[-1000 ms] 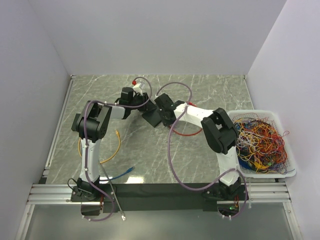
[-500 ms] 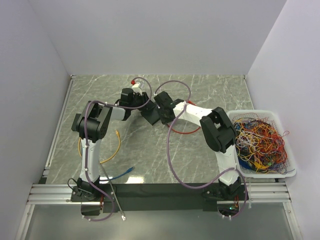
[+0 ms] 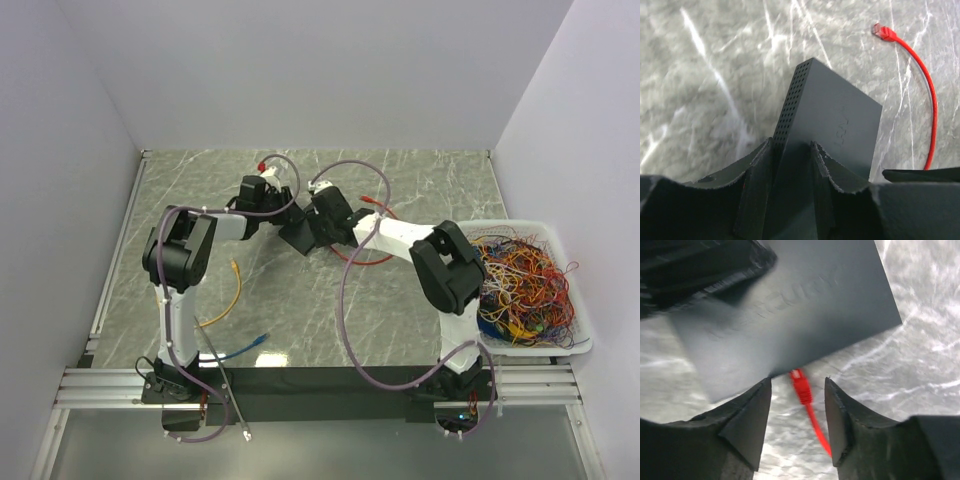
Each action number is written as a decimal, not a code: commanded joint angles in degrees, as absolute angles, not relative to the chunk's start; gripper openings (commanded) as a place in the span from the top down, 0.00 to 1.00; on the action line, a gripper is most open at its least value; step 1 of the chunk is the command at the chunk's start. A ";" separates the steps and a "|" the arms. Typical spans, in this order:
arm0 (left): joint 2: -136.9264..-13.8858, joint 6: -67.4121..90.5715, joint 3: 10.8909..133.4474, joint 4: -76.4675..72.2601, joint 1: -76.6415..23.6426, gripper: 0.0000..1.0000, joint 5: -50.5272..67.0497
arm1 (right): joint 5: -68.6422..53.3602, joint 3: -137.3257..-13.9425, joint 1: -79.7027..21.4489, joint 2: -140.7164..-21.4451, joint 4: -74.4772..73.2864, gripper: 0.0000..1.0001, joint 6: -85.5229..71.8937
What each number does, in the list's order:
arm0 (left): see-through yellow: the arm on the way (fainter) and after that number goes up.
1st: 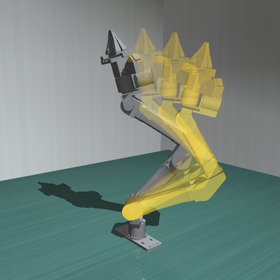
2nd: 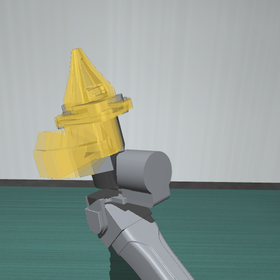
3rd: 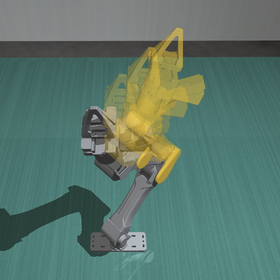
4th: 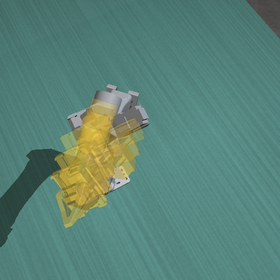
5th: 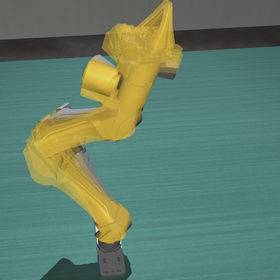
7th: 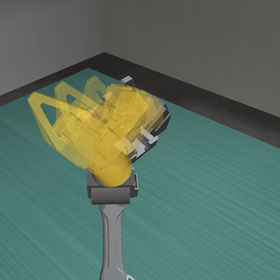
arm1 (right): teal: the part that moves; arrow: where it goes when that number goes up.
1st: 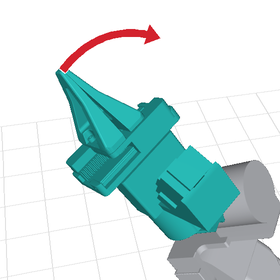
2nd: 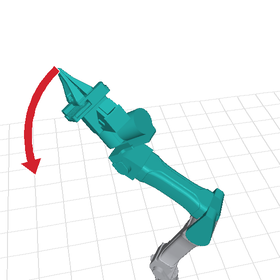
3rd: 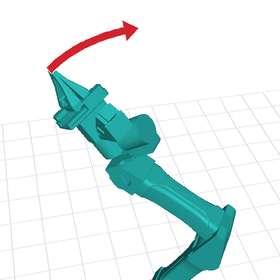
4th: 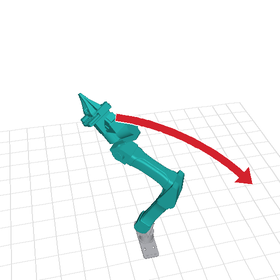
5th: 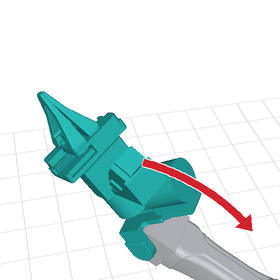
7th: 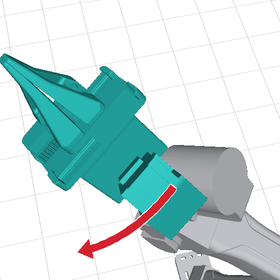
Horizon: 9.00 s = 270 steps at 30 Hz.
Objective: Insert the plug into the switch port
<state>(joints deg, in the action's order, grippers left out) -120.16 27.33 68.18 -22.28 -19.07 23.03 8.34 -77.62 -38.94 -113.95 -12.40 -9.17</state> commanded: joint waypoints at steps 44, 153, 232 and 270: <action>-24.53 39.55 17.58 4.83 -18.19 0.58 -38.93 | -10.54 -45.44 -56.16 -76.73 19.77 0.38 -8.88; -84.11 10.20 12.74 -73.21 -4.39 0.01 -20.74 | -4.39 -45.00 -59.94 -77.61 19.34 0.38 -5.01; -84.02 10.20 12.83 -73.21 -4.39 0.01 -20.74 | 0.62 -51.76 -57.48 -86.30 14.50 0.41 -7.91; -84.02 10.20 12.74 -73.21 -4.39 0.01 -20.74 | 0.26 -48.09 -57.39 -85.00 19.41 0.41 -8.09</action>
<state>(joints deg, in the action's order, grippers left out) -84.25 10.59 11.51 -70.67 -4.67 -21.78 0.38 -50.15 -57.49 -88.82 14.13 -7.84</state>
